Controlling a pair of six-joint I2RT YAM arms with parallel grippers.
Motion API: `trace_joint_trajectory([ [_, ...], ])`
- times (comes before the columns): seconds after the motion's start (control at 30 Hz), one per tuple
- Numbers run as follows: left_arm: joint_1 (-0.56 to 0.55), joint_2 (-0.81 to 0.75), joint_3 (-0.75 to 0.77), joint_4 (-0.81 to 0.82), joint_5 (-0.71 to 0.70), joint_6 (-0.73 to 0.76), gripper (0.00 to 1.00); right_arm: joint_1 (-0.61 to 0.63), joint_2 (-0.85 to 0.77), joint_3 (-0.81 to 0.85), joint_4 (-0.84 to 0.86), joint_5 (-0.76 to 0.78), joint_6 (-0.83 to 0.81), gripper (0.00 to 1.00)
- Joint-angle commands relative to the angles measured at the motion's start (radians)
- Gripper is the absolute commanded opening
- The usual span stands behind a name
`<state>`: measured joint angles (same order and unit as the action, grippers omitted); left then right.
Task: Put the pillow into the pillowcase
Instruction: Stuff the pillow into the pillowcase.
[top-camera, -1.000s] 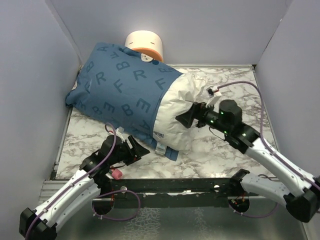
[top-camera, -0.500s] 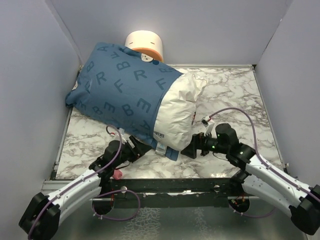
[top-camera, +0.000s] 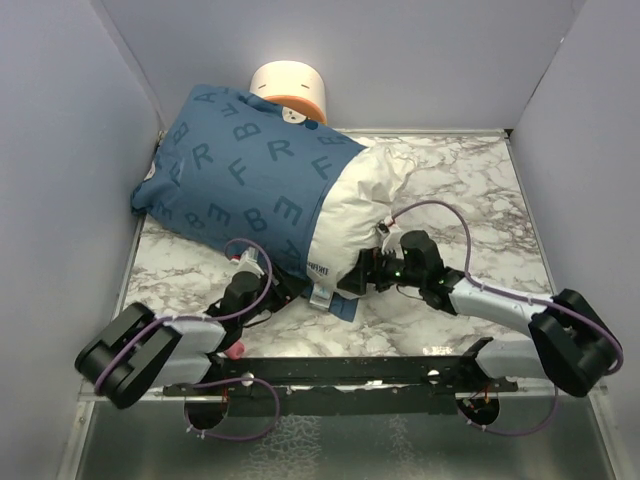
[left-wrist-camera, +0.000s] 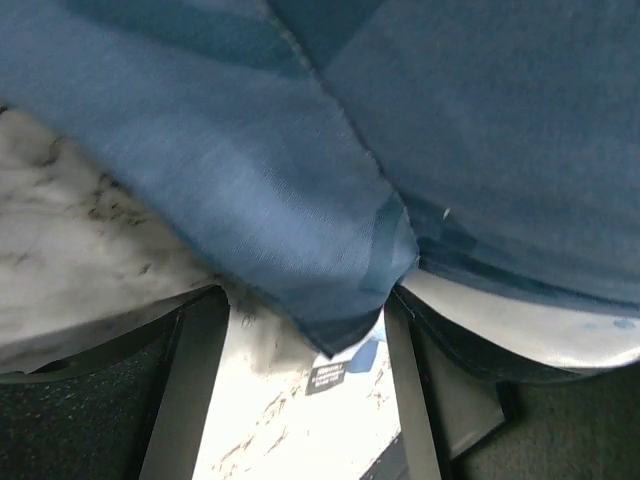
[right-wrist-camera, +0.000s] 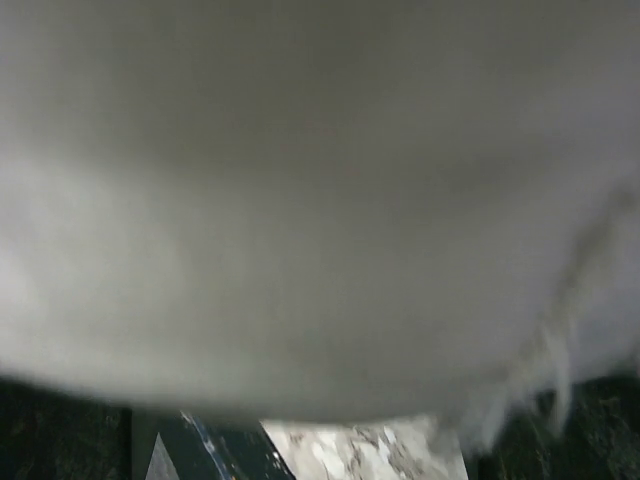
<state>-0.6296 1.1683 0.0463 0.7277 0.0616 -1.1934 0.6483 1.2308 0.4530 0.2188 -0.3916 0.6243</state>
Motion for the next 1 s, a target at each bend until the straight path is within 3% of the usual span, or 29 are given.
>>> trace_joint_trajectory([
  [0.0, -0.004, 0.147, 0.056, 0.248, 0.056, 0.015, 0.63, 0.002, 0.094, 0.093, 0.185, -0.009, 0.023, 1.00],
  [0.1, -0.005, 0.168, 0.071, 0.283, 0.058, 0.022, 0.46, 0.002, 0.108, 0.109, 0.199, 0.029, 0.037, 0.99],
  [0.23, -0.005, 0.068, 0.103, 0.177, 0.049, 0.090, 0.00, 0.002, 0.127, 0.119, 0.245, 0.060, 0.081, 0.94],
  [0.37, -0.005, -0.124, 0.193, -0.113, 0.130, 0.191, 0.00, 0.002, 0.184, 0.162, 0.391, 0.006, 0.134, 0.71],
  [0.43, -0.005, -0.221, 0.254, -0.275, 0.199, 0.227, 0.00, 0.002, 0.213, 0.203, 0.445, -0.009, 0.178, 0.44],
  [0.57, -0.007, -0.362, 0.354, -0.543, 0.326, 0.249, 0.00, 0.002, 0.266, 0.303, 0.552, 0.001, 0.278, 0.13],
  [0.73, -0.009, -0.409, 0.410, -0.616, 0.429, 0.205, 0.00, 0.024, 0.354, 0.441, 0.622, 0.064, 0.372, 0.04],
  [0.87, -0.010, -0.336, 0.466, -0.573, 0.484, 0.210, 0.00, 0.148, 0.479, 0.529, 0.546, 0.145, 0.360, 0.03],
  [0.97, -0.012, -0.249, 0.537, -0.521, 0.566, 0.204, 0.00, 0.205, 0.586, 0.497, 0.572, 0.242, 0.457, 0.03],
])
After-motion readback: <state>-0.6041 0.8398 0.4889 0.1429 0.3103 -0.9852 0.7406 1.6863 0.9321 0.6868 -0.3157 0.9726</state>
